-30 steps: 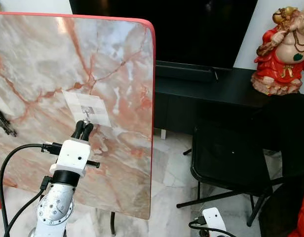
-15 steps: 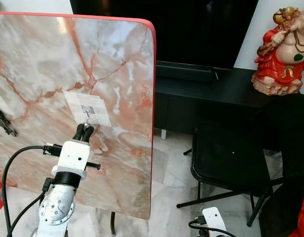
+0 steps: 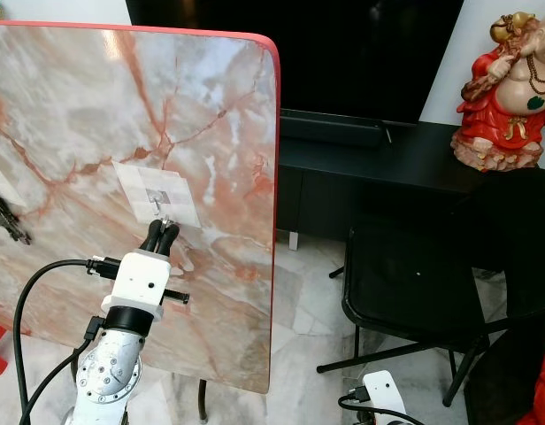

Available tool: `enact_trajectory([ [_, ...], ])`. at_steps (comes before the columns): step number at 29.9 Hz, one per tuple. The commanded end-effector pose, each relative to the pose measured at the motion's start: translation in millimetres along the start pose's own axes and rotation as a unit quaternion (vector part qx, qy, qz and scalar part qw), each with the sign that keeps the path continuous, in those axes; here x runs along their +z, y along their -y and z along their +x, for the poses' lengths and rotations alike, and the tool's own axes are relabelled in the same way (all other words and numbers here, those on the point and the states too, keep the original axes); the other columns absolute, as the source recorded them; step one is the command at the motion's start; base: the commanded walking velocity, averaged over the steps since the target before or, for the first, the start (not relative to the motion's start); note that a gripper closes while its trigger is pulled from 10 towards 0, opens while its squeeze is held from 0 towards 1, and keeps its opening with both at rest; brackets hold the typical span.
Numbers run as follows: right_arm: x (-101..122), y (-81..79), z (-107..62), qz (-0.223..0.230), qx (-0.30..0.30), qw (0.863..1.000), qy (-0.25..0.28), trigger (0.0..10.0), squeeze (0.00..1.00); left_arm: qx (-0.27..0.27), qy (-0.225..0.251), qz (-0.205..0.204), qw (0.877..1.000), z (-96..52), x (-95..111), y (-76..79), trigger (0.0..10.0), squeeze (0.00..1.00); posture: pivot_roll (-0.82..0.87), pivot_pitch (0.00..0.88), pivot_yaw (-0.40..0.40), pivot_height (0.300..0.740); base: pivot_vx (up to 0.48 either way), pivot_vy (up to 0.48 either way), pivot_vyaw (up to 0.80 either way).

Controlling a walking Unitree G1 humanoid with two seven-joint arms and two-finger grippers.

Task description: Hang keys on a hook

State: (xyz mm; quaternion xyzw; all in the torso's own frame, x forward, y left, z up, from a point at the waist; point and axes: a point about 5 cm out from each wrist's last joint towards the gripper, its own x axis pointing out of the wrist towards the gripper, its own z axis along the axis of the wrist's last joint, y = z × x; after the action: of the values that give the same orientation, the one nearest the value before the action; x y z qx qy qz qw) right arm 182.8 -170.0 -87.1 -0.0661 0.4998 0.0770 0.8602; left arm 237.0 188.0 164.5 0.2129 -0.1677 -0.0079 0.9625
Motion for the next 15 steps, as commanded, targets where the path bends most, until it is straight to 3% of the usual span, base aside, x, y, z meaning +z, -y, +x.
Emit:
enact_trajectory([
  [1, 1.0, 1.9, -0.2, -0.001, -0.004, 1.000, 0.004, 10.0, 0.00, 0.017, 0.029, 0.001, 0.999, 3.7, 11.4, -6.5, 10.0, 0.00, 0.05, 0.023, -0.033, 0.740, 0.000, 0.000, 0.00],
  [15, 1.0, 1.4, -0.1, 0.001, -0.003, 1.000, 0.004, 10.0, 0.00, 0.006, 0.016, 0.001, 1.000, 1.9, 6.5, -2.7, 10.0, 0.00, 0.05, 0.021, -0.032, 0.740, 0.000, 0.000, 0.00],
])
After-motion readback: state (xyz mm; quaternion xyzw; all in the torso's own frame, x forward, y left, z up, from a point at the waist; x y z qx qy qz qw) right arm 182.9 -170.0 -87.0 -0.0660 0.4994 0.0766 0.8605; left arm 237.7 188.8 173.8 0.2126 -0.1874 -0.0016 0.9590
